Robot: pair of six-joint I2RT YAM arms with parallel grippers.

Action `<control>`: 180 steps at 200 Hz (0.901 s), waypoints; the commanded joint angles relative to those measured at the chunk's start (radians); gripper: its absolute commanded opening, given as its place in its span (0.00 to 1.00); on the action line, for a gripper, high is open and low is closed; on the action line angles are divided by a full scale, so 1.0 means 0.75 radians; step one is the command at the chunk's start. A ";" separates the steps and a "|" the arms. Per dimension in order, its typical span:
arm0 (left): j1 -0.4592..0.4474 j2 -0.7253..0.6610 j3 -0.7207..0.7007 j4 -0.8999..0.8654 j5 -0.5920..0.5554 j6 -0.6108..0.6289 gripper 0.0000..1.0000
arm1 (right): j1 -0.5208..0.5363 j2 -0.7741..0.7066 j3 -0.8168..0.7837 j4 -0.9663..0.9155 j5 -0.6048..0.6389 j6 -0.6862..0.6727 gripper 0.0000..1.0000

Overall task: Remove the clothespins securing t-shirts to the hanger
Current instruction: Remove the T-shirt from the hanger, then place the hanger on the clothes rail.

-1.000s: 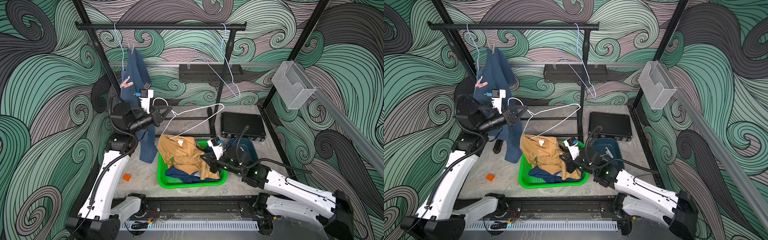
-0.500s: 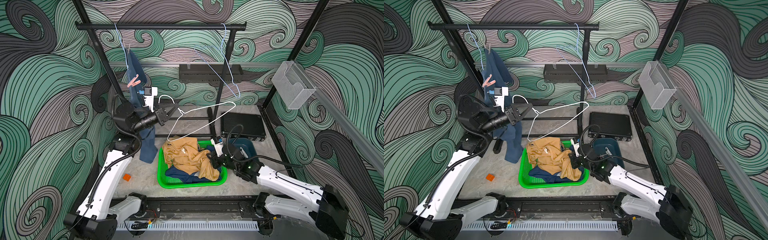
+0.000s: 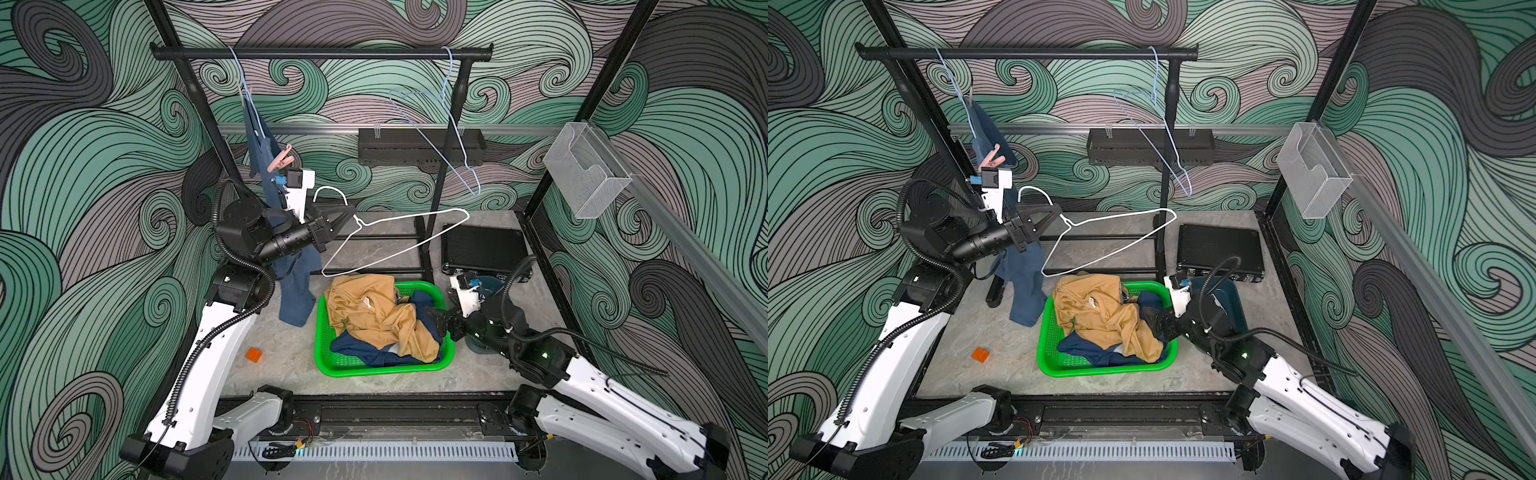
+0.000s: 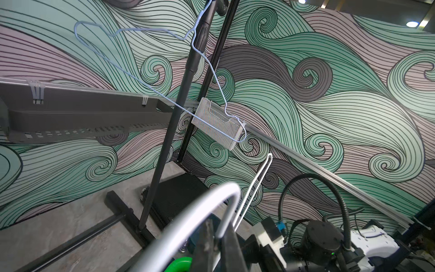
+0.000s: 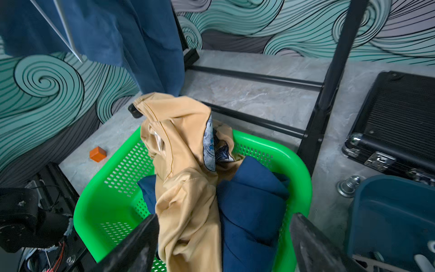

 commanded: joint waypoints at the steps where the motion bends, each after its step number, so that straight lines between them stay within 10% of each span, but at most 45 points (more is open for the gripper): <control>1: 0.003 0.014 0.044 -0.072 0.035 0.074 0.00 | -0.011 -0.126 -0.002 -0.144 0.132 -0.055 0.90; 72: 0.019 0.109 0.124 -0.207 0.291 0.285 0.00 | -0.014 -0.169 0.460 -0.432 0.222 -0.340 0.91; 180: 0.018 0.159 0.112 -0.379 0.521 0.696 0.01 | 0.026 0.334 1.165 -0.840 -0.169 -0.374 0.84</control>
